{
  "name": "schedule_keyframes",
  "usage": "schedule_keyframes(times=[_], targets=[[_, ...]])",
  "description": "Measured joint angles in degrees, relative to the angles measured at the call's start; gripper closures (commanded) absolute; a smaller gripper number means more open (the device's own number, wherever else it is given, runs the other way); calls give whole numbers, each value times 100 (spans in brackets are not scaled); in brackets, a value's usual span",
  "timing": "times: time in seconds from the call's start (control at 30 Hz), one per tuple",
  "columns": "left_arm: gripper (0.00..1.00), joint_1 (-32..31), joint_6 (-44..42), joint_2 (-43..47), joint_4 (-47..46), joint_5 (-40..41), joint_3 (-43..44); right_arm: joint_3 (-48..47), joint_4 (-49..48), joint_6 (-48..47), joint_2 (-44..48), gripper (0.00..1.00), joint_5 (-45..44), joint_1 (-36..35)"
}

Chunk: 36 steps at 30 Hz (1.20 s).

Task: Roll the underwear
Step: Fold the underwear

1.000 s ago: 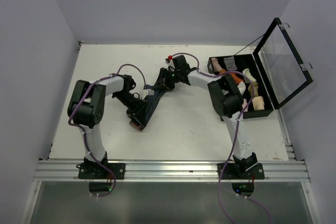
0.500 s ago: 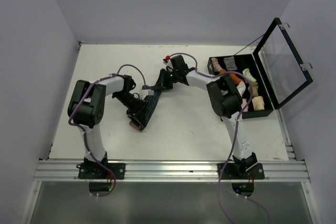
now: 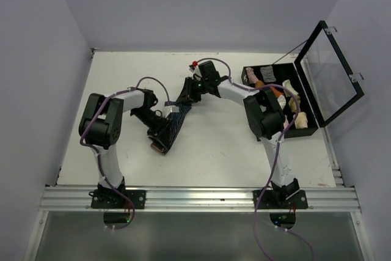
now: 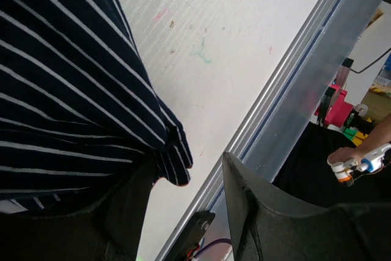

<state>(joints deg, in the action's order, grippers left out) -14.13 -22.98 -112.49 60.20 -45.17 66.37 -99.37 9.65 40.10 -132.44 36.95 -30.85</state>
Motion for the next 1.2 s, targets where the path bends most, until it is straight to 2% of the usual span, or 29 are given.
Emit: schedule_keyframes(times=[0.07, 0.13, 0.17, 0.3, 0.33, 0.37, 0.5, 0.6, 0.7, 0.73, 0.8, 0.83, 1.0, 1.07, 1.2], targets=[[43, 0, 0, -2, 9, -11, -2, 0, 35, -42, 2, 82, -7, -2], [43, 0, -2, -2, 13, -20, -2, 0, 61, -83, 2, 95, -26, -9], [42, 0, -2, -2, 13, -22, -2, 0, 70, -96, 2, 99, -33, -13], [42, 0, -2, -2, 17, -28, -2, 0, 127, -129, 2, 100, -46, -26], [42, 0, -4, -2, 17, -28, -2, 0, 140, -136, 2, 94, -46, -26], [42, 0, -2, -2, 20, -31, -2, 0, 153, -136, 2, 92, -46, -26], [41, 0, -2, -2, 20, -35, -2, 0, 146, -157, 2, 98, -37, -63], [41, 0, -2, 0, 22, -44, -2, 0, 111, -142, 2, 98, -17, -125], [41, 0, -4, 4, 20, -57, -22, 2, 17, -17, 2, 94, 11, -247], [41, 0, -2, 7, 22, -72, -46, 11, -33, 37, 2, 86, 15, -282], [41, 0, -4, 11, 26, -111, -90, 72, -223, 201, 0, 82, 39, -354], [41, 0, -2, 11, 28, -120, -105, 120, -348, 291, -9, 78, 68, -385], [41, 0, -2, 11, 31, -160, -144, 258, -859, 719, -236, 73, 225, -461], [41, 0, 0, 13, 31, -177, -164, 308, -984, 839, -334, 64, 254, -470], [41, 0, 9, 13, 31, -219, -214, 363, -1088, 986, -428, 65, 352, -472]])
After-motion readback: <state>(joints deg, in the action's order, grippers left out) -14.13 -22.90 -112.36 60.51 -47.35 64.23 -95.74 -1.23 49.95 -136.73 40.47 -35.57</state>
